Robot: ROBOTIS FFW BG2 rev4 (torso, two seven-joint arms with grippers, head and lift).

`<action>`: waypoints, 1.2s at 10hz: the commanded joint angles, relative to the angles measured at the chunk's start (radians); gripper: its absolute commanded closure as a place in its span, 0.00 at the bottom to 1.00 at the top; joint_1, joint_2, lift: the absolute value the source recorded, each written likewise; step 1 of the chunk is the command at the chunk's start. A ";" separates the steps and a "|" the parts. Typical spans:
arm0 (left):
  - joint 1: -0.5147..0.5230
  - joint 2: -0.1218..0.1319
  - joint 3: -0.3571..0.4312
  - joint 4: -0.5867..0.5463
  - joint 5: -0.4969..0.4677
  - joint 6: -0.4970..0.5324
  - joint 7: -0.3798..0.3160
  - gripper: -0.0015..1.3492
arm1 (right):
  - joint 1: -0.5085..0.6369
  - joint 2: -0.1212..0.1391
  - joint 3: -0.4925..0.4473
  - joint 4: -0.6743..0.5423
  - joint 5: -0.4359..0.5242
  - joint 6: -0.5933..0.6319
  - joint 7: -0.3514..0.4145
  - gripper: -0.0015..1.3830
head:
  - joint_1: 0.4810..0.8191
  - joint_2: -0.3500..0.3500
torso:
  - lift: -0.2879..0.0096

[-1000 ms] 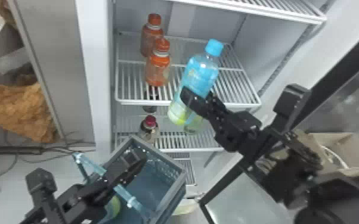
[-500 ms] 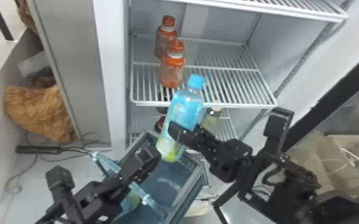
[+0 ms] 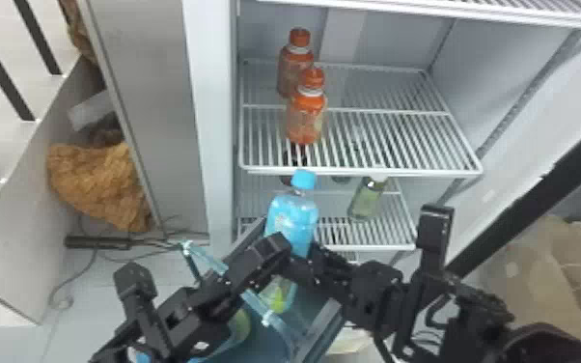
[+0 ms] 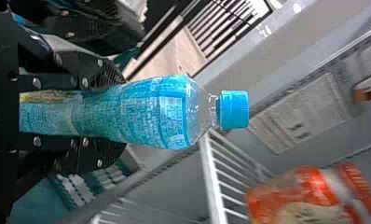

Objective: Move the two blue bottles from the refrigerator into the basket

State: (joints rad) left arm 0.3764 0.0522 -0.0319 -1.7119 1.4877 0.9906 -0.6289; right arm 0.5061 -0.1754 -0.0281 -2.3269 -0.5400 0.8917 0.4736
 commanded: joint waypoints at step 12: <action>0.014 0.003 -0.002 0.002 0.004 -0.011 0.005 0.89 | 0.174 0.024 -0.096 0.146 -0.068 -0.649 0.096 0.10 | 0.63 0.17 | 0.97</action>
State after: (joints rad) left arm 0.3897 0.0552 -0.0321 -1.7103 1.4930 0.9792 -0.6244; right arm 0.6689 -0.1525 -0.1259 -2.2134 -0.5974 0.3291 0.5689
